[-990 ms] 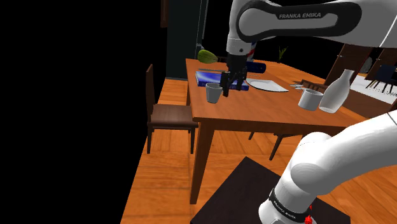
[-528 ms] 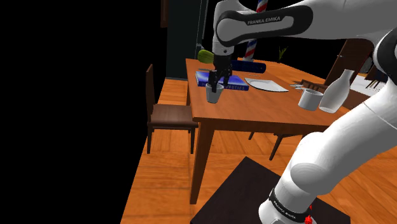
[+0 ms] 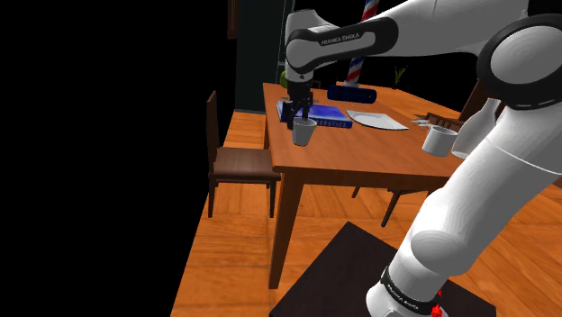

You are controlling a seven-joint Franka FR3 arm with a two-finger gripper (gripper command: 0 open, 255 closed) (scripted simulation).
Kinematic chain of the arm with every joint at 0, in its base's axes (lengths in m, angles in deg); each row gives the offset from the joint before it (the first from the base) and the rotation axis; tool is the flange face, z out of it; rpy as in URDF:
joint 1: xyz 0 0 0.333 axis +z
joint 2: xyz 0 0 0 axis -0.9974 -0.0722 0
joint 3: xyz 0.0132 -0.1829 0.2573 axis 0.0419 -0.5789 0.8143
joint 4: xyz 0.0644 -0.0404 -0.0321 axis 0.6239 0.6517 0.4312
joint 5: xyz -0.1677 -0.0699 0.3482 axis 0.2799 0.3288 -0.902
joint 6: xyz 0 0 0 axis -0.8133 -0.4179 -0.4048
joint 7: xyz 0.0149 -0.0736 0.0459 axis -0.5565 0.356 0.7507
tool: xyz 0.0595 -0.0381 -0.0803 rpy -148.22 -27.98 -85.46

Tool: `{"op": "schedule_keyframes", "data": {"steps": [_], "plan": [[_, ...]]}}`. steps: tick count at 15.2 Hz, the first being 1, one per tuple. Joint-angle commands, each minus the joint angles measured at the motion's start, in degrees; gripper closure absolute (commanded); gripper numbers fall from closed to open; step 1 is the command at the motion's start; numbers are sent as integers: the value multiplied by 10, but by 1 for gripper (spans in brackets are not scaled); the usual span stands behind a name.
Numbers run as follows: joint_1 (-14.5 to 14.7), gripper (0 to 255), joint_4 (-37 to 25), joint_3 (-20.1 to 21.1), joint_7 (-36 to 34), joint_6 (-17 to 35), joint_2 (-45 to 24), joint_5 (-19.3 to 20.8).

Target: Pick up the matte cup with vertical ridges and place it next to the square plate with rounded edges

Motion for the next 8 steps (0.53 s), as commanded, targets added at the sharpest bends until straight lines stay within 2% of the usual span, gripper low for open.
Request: {"op": "schedule_keyframes", "data": {"steps": [1, 5, 8], "plan": [[-1, 0, 8, -2, 1, 15, -6, 1], [-4, 0, 32, -6, 0, 42, -9, 4], [-4, 0, 31, -6, 0, 42, -9, 4]]}}
